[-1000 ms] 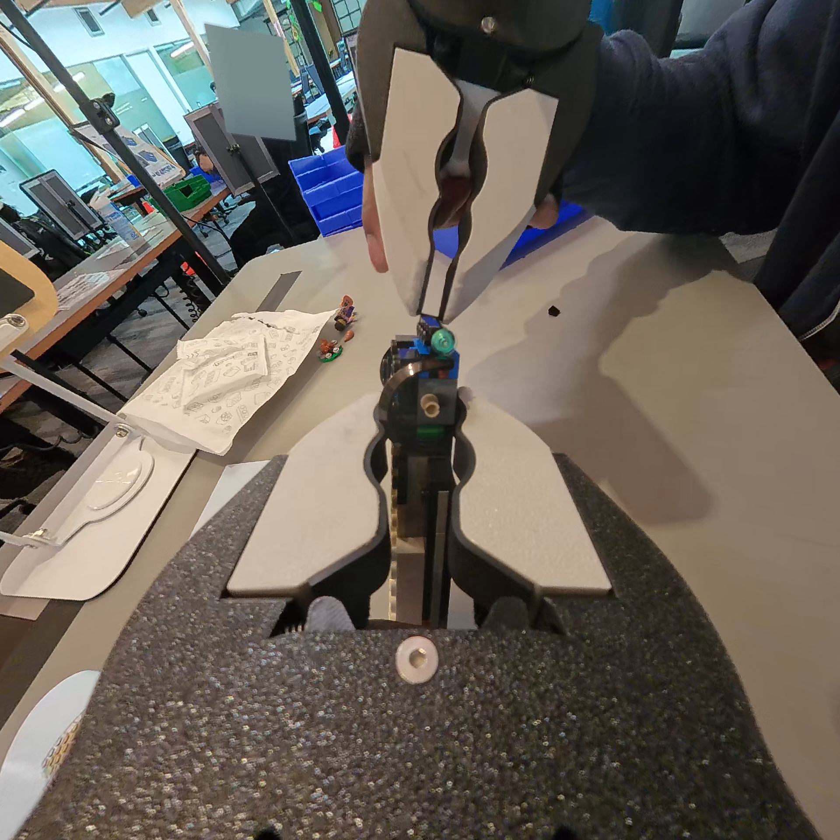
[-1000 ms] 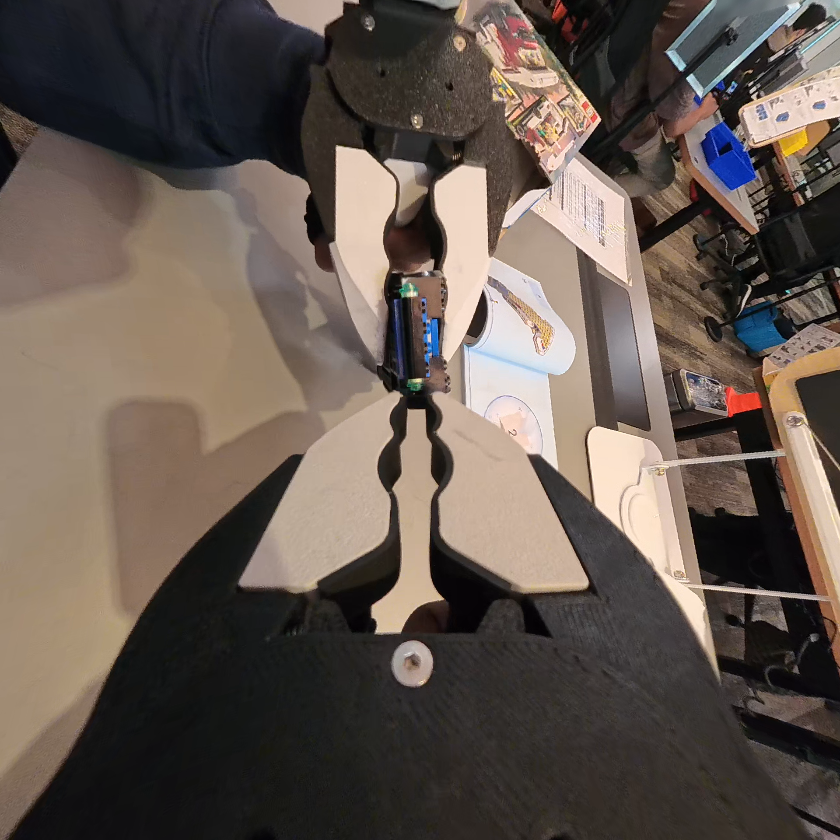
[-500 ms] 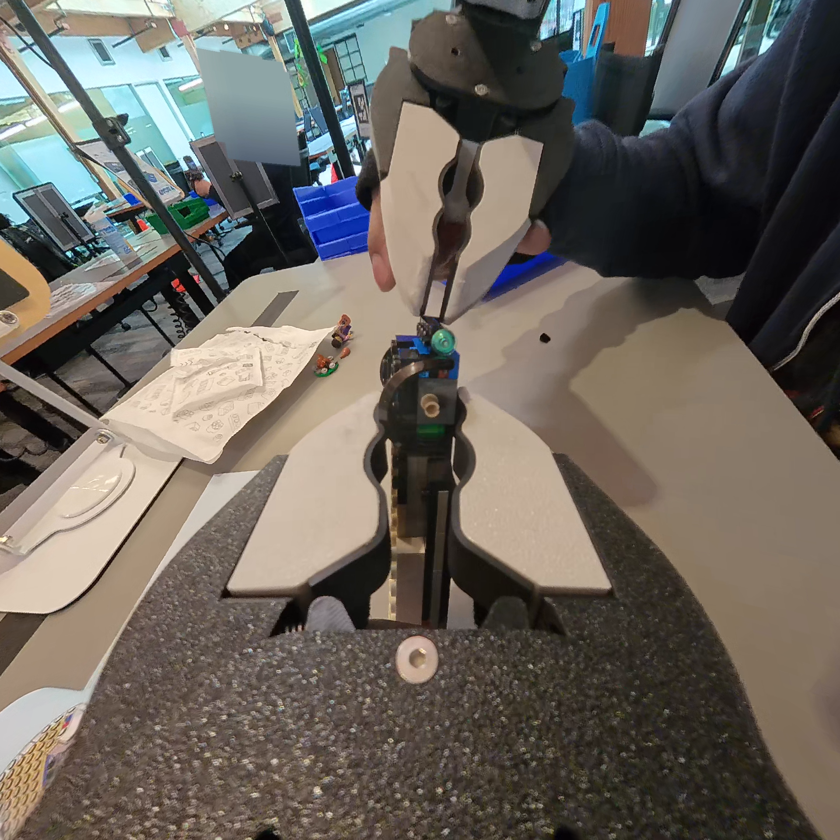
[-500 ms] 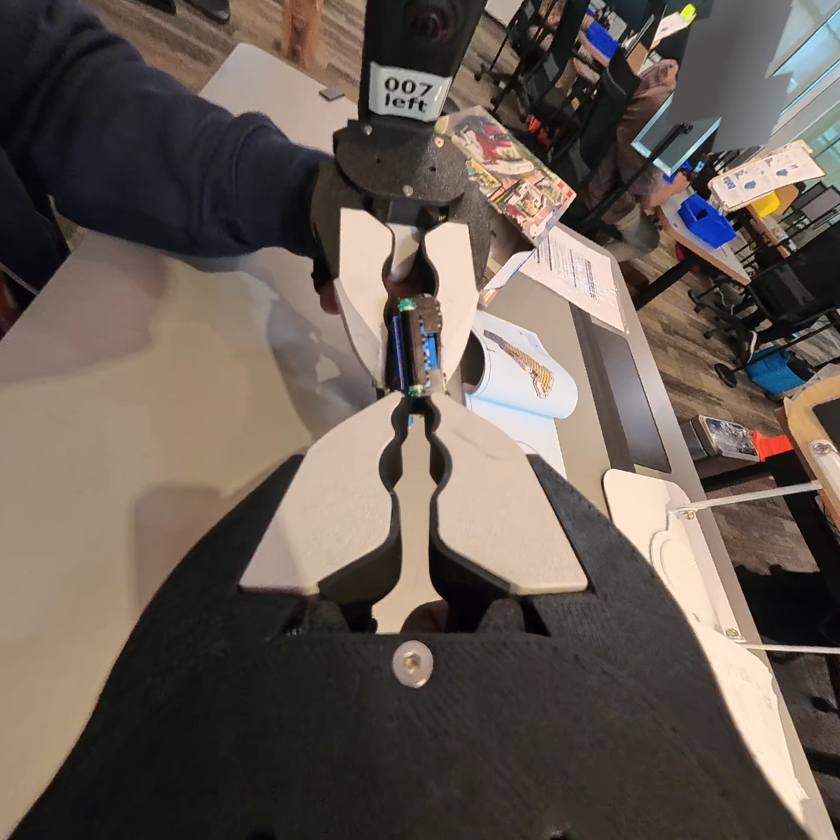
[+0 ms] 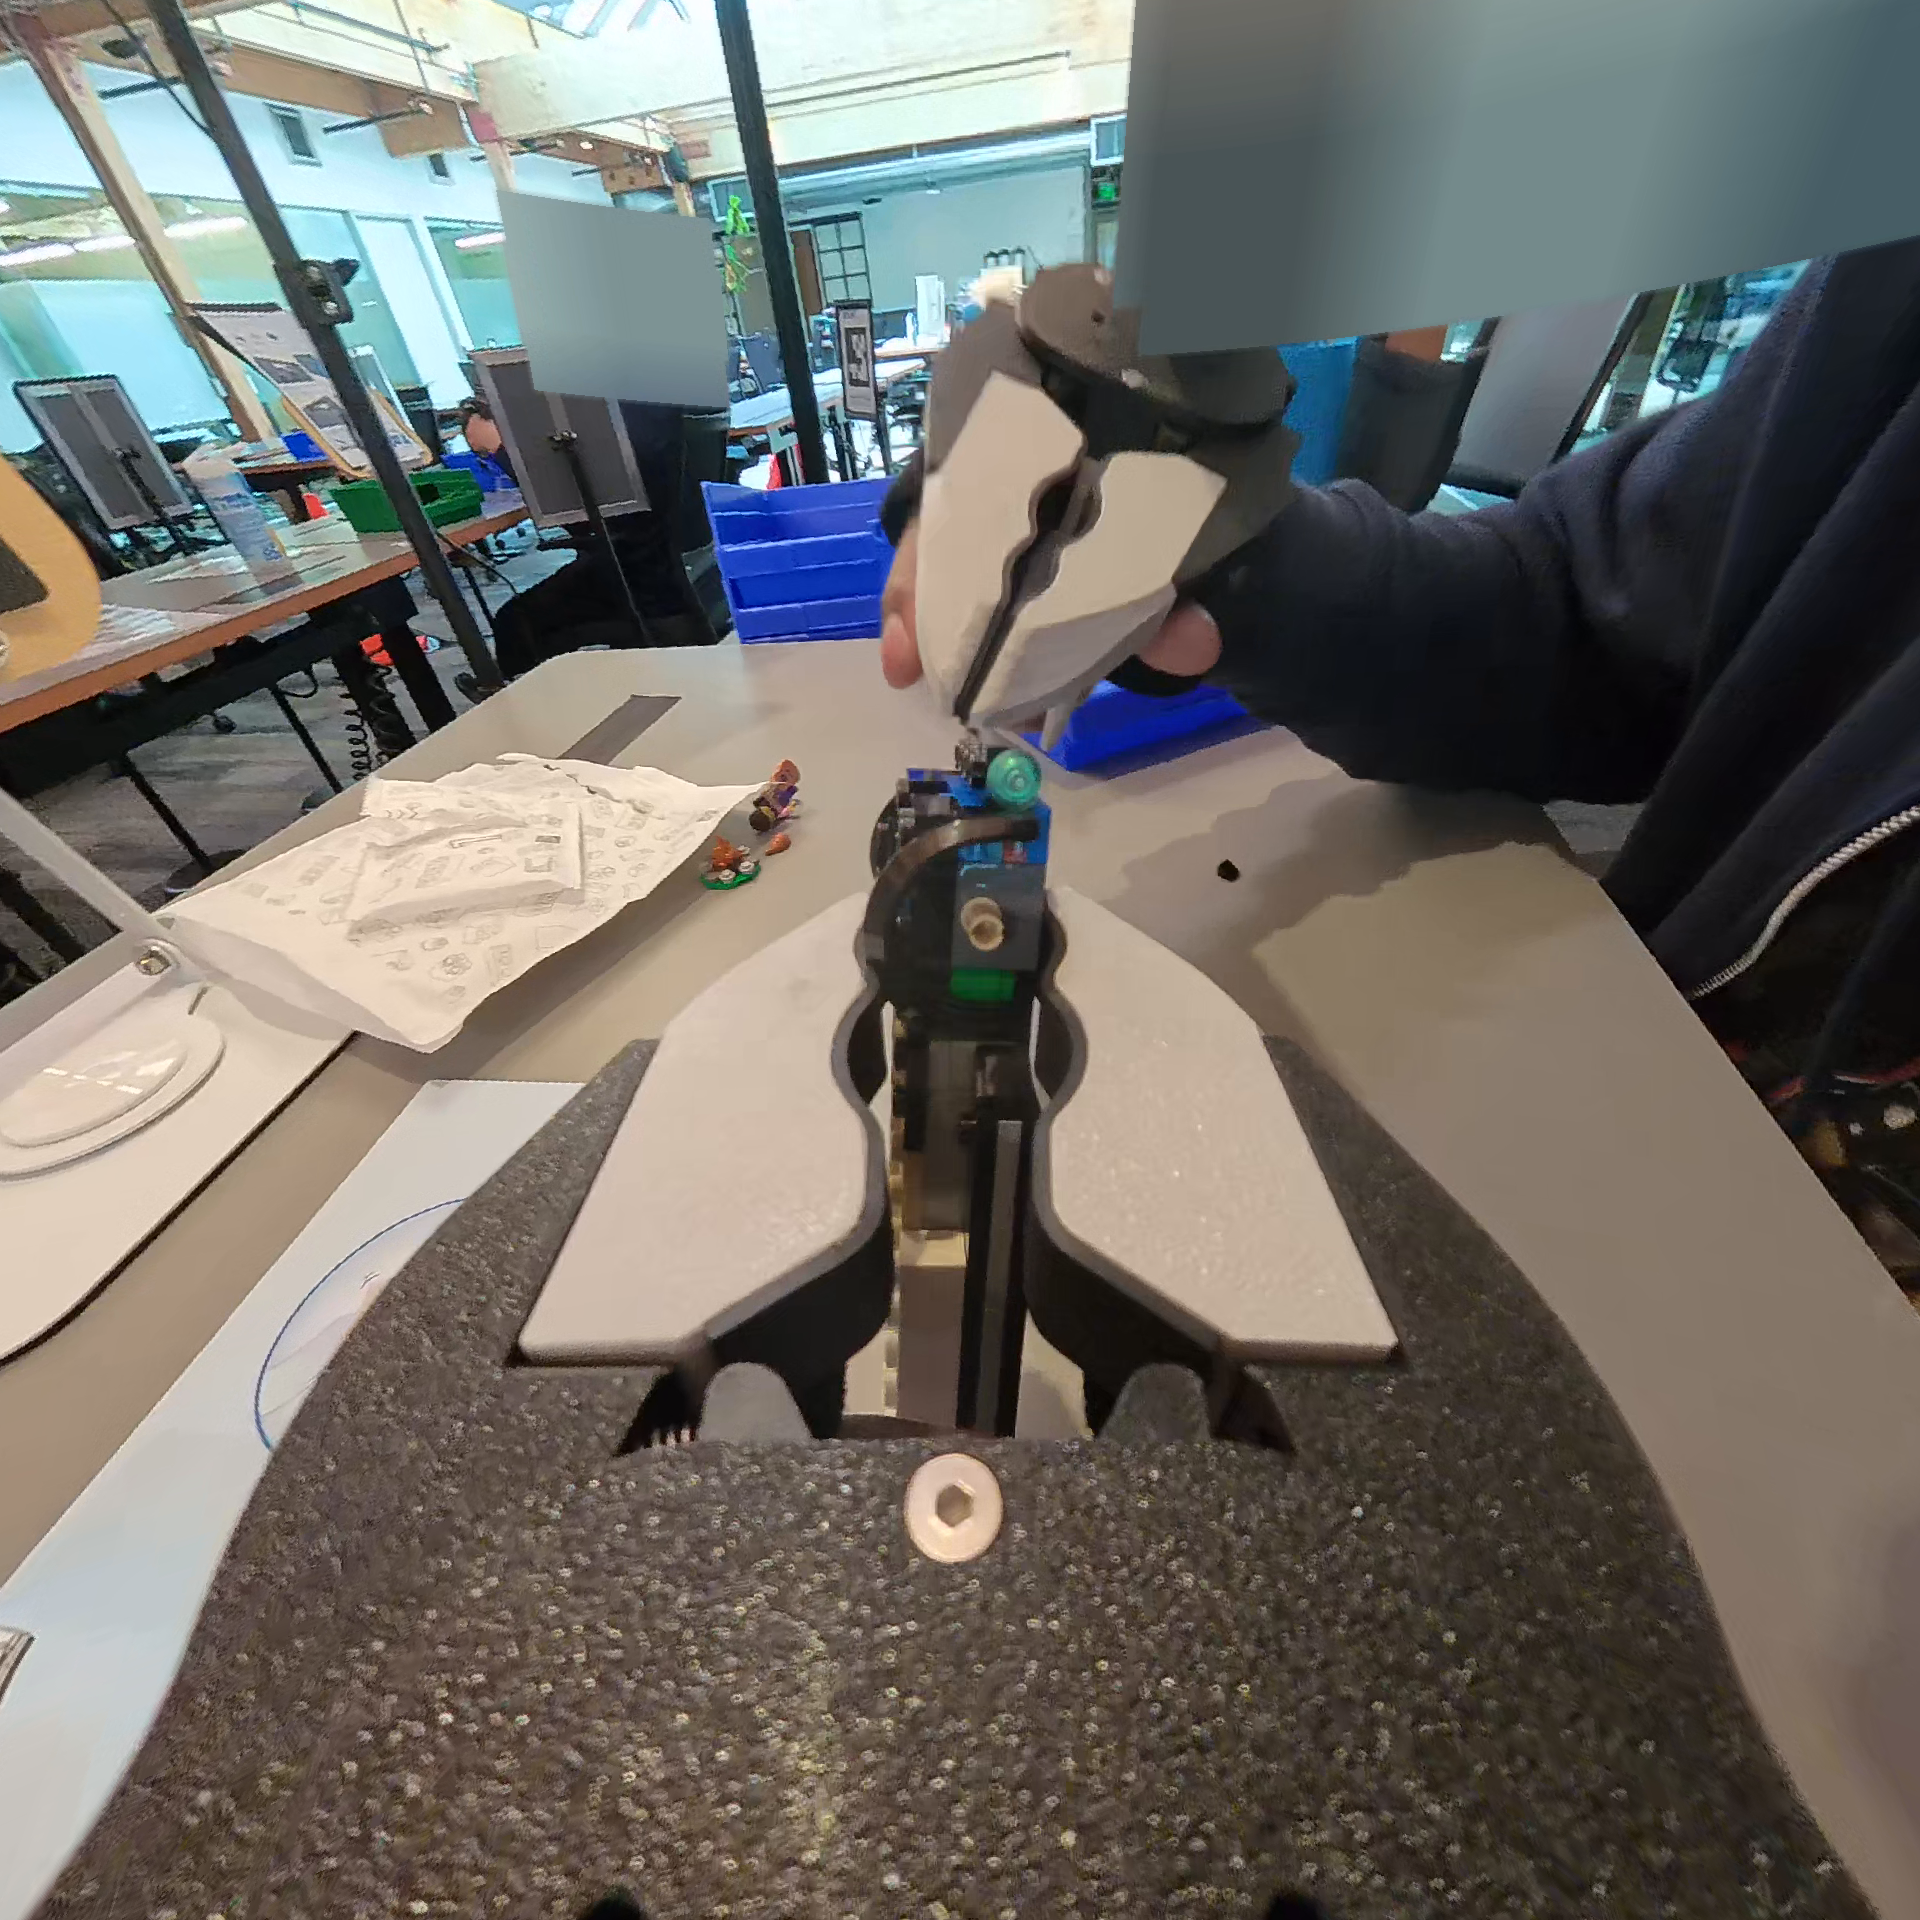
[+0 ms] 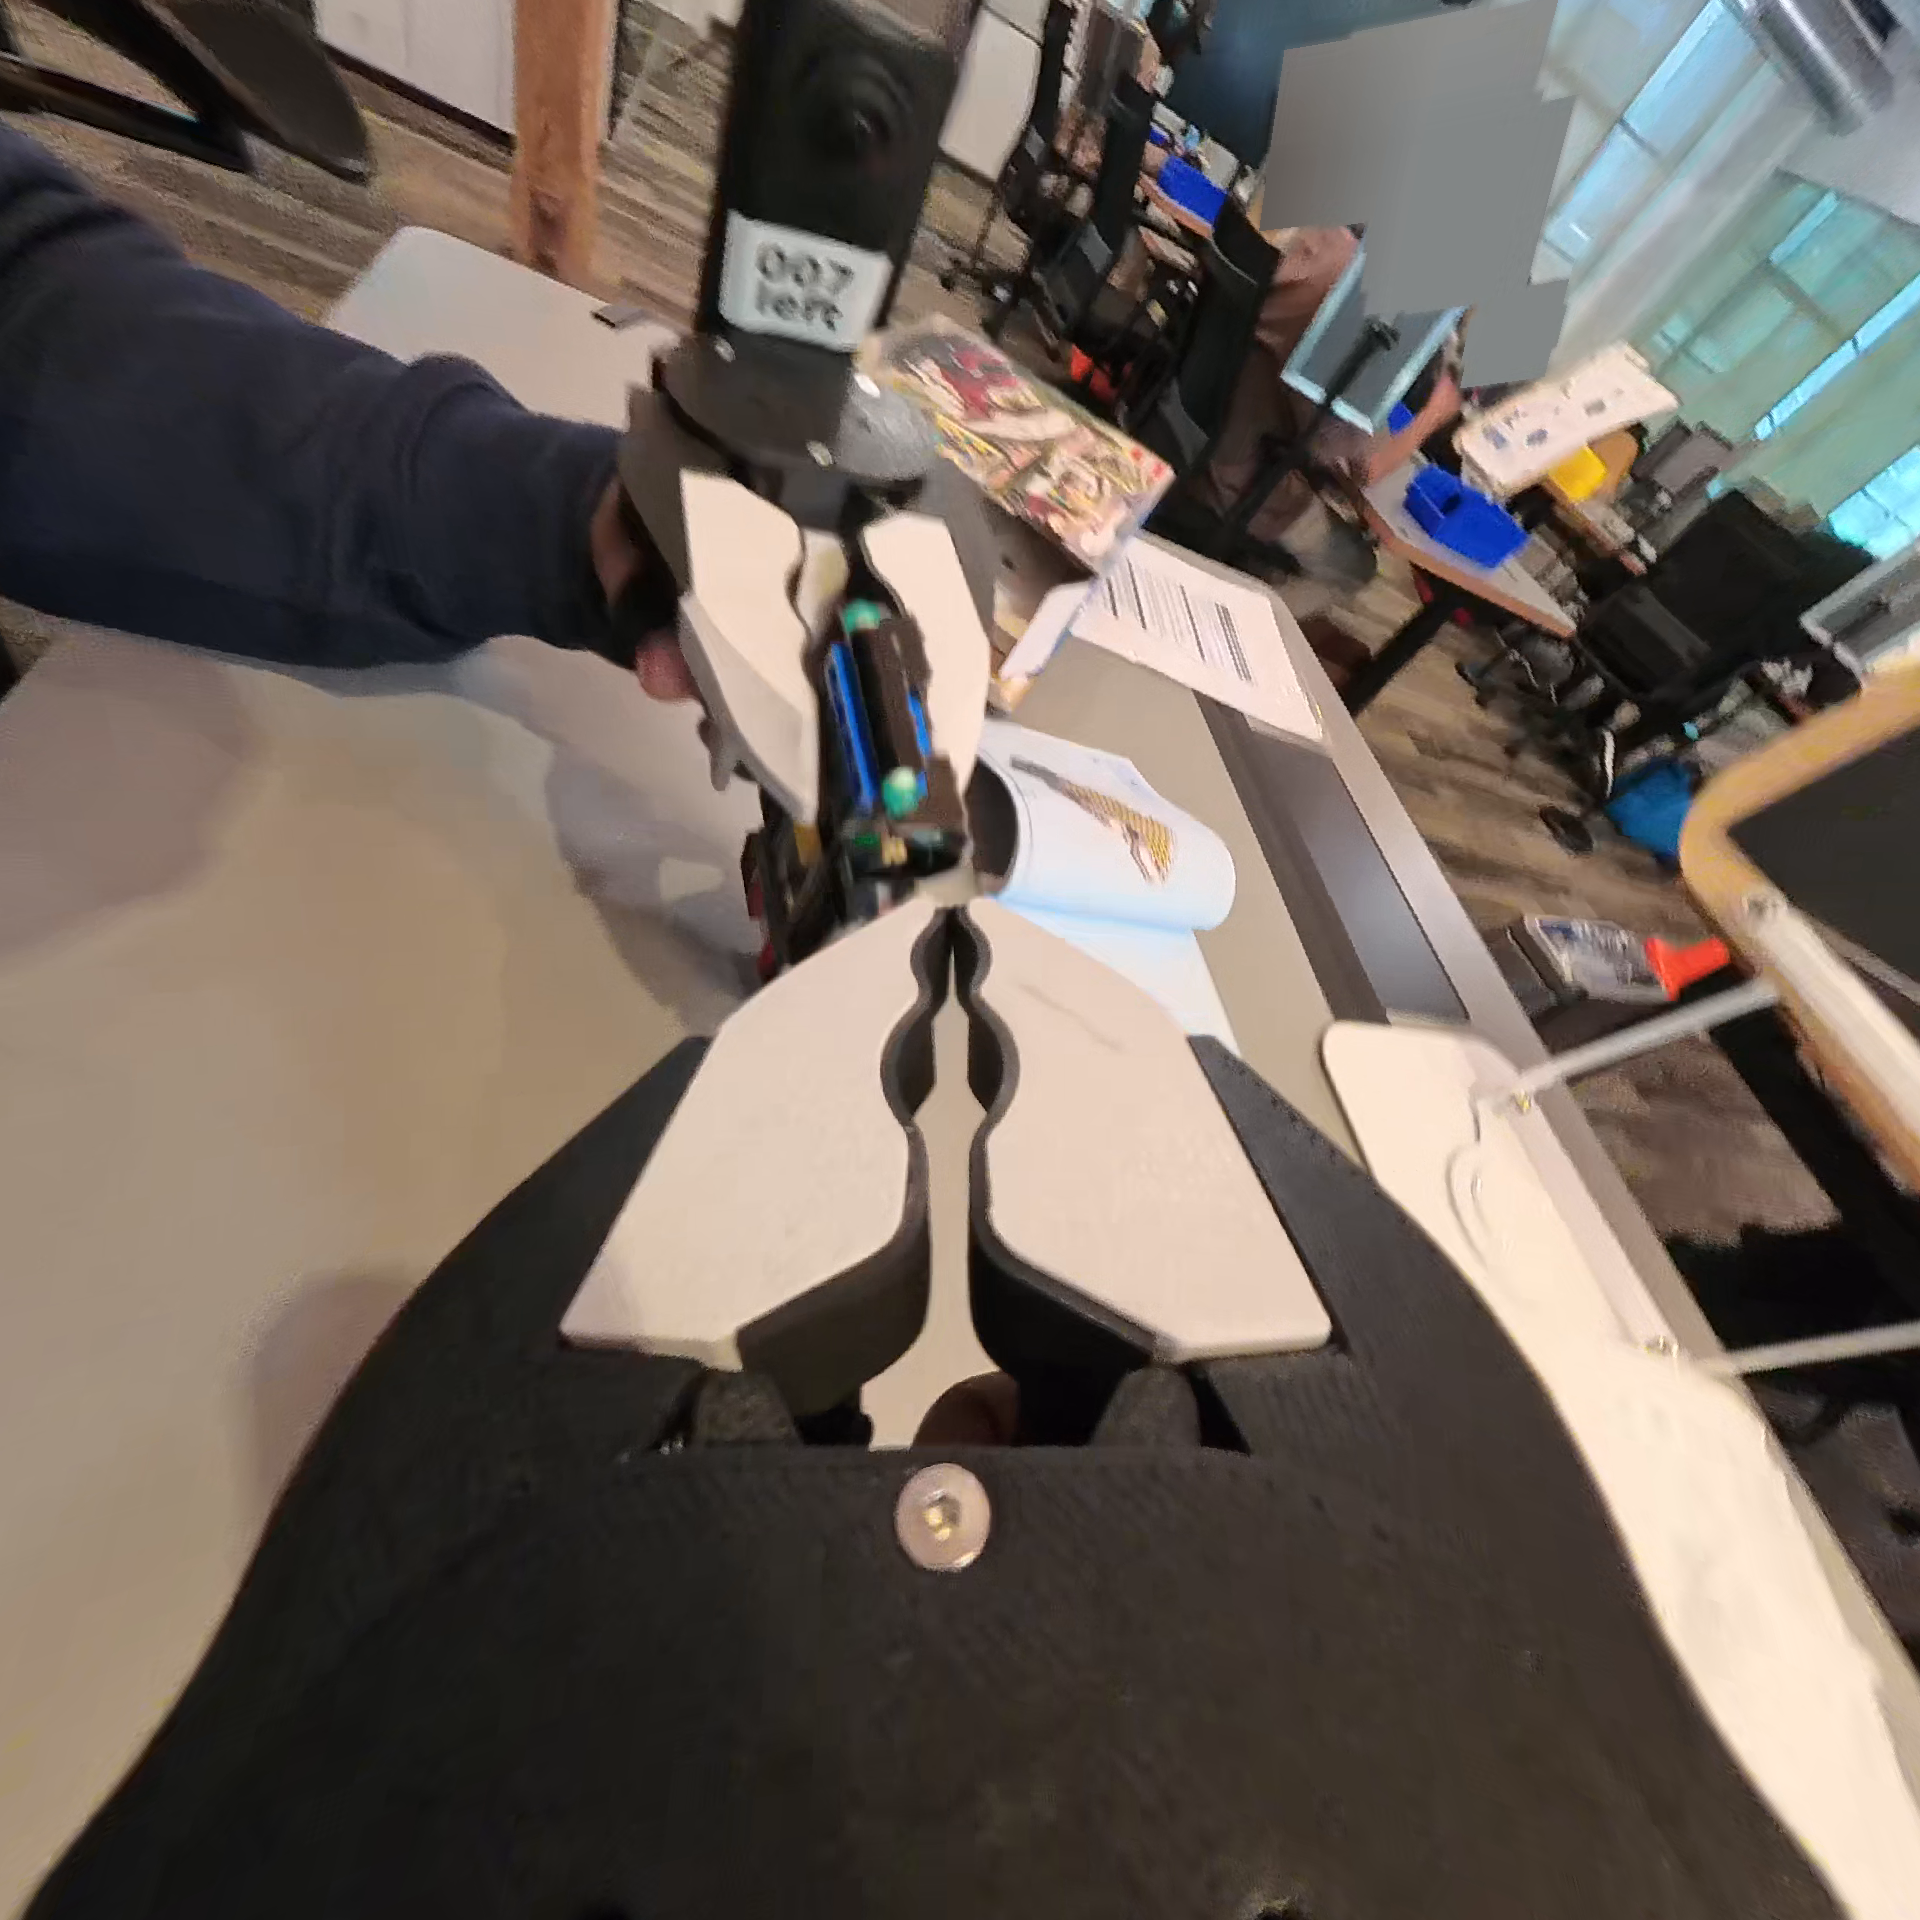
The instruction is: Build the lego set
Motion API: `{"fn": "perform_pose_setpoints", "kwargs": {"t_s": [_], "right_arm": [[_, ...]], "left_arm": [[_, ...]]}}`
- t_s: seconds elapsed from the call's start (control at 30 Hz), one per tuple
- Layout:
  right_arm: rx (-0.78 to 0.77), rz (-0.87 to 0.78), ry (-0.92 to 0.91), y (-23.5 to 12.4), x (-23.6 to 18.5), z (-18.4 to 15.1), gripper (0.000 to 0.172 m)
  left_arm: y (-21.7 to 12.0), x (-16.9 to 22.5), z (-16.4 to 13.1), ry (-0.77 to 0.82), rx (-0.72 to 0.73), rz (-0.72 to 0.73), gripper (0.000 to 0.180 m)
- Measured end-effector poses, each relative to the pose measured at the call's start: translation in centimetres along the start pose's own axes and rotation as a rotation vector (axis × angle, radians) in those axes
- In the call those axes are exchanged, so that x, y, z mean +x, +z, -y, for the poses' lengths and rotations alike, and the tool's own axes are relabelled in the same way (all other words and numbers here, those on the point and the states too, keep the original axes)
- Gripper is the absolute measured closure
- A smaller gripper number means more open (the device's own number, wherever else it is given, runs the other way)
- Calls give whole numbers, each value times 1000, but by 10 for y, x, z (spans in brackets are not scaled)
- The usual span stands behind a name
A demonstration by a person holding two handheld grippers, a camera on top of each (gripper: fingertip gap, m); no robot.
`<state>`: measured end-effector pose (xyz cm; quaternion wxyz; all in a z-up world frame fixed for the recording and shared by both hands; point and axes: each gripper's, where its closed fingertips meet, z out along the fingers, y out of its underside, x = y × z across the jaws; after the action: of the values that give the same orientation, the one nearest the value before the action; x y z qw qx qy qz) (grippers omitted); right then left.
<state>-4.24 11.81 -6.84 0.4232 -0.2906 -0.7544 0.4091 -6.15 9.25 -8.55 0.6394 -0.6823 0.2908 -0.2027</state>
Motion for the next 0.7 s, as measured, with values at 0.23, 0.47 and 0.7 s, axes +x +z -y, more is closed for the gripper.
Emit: {"fn": "perform_pose_setpoints", "kwargs": {"t_s": [0.23, 0.47, 0.7], "right_arm": [[-269, 57, 145, -28, -52, -85, 168], [-401, 176, 405, -61, -154, -109, 157], [-422, 160, 443, -58, -202, -105, 151]], "left_arm": [[-2, -14, 1, -39, 41, 74, 156], [-2, -18, 0, -55, 44, 90, 155], [1, -14, 0, -40, 34, 86, 155]]}}
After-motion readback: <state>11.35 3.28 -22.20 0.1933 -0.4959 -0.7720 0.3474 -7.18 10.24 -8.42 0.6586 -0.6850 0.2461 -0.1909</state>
